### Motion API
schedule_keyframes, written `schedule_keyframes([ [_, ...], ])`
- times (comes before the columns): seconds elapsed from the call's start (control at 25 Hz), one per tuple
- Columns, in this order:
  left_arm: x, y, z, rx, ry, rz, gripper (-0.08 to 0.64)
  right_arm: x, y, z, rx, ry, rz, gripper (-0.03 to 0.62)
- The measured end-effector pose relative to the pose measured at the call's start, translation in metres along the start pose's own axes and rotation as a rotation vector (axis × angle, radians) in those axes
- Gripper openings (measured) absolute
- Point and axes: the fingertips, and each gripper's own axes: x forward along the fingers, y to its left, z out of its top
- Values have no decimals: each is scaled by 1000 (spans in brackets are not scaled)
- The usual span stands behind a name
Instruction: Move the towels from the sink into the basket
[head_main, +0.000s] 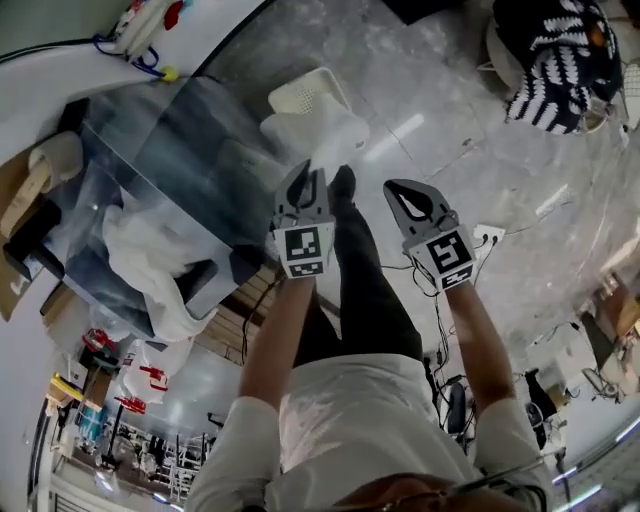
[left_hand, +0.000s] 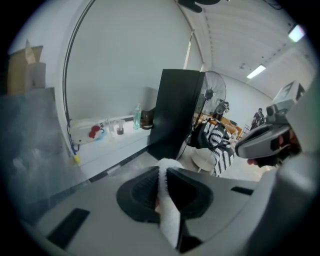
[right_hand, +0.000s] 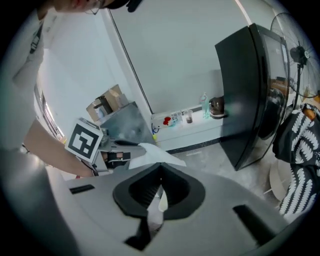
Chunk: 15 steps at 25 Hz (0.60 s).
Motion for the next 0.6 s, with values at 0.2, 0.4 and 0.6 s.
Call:
schedule_keyframes([
  [0.2,58,18,-83,-64,91,36,32,49,-15,-64,23,55,18,3],
  [0.4,113,37,-159,-96,176,65,32,99,-35,-118,48,83,21,3],
  [0.6,156,51,-229,-140,274,97,34,136,-50,-159,78,112,20,4],
])
